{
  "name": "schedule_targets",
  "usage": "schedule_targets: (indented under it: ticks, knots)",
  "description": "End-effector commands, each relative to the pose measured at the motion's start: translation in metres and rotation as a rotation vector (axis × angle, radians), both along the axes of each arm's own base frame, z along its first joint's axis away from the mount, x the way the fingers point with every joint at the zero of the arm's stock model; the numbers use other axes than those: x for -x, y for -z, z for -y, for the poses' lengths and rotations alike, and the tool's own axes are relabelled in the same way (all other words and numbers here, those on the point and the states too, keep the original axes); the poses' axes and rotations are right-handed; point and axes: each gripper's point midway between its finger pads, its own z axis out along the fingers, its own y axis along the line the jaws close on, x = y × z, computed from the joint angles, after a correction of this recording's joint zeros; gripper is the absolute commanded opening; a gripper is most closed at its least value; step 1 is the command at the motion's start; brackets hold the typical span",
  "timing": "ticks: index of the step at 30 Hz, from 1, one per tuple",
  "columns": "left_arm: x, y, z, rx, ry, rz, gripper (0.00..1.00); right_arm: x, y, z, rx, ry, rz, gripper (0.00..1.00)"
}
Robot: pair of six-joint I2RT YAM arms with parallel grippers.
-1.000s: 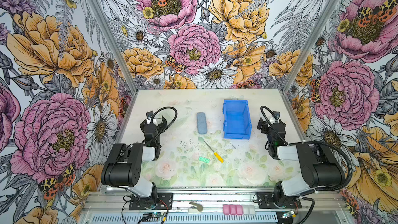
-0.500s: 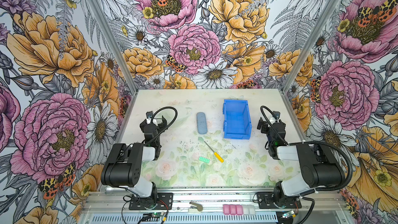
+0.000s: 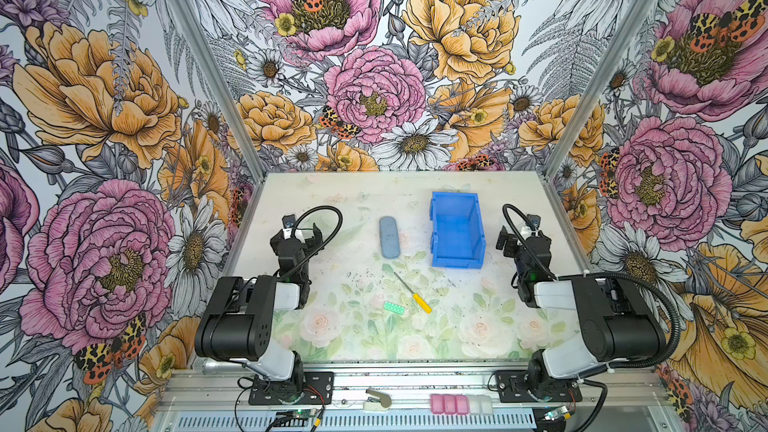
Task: Put the screwdriver in the bin
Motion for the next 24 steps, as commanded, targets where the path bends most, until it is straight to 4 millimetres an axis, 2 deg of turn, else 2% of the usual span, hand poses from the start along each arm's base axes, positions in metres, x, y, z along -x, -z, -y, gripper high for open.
schedule_targets:
  ticks: [1,12,16,24]
  knots:
    - [-0.001,-0.001,0.003,0.023,0.036,0.014,0.99,-0.001,-0.004,0.002,0.003,0.006,0.020,1.00]
    - [-0.001,-0.003,0.003,0.028,0.040,0.015,0.99,0.000,-0.004,0.002,0.005,0.005,0.024,0.99]
    - [0.001,-0.010,0.004,0.032,0.050,0.024,0.98,-0.002,-0.008,0.002,0.002,0.005,0.011,1.00]
    - [0.011,-0.027,-0.005,0.066,0.007,-0.013,0.99,0.013,-0.037,0.000,0.012,0.022,0.006,1.00]
